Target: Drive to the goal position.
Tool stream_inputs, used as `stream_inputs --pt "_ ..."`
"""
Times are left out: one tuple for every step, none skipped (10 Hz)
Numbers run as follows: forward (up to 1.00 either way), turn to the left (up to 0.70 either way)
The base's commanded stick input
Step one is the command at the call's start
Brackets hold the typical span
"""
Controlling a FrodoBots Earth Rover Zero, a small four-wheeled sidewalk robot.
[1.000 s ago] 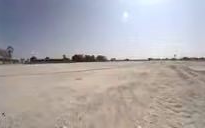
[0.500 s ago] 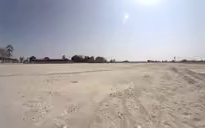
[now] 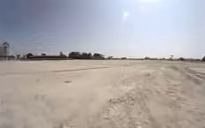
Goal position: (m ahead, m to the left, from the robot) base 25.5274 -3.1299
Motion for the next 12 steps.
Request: stream_inputs --pt "0.70 0.00" --pt "0.70 0.00" --pt "0.70 0.00" --pt "0.70 0.00" --pt "0.70 0.00" --pt "0.70 0.00" --pt "0.70 0.00" --pt "0.70 0.00" --pt "0.70 0.00" --pt "0.70 0.00" --pt "0.70 0.00" --pt "0.70 0.00"
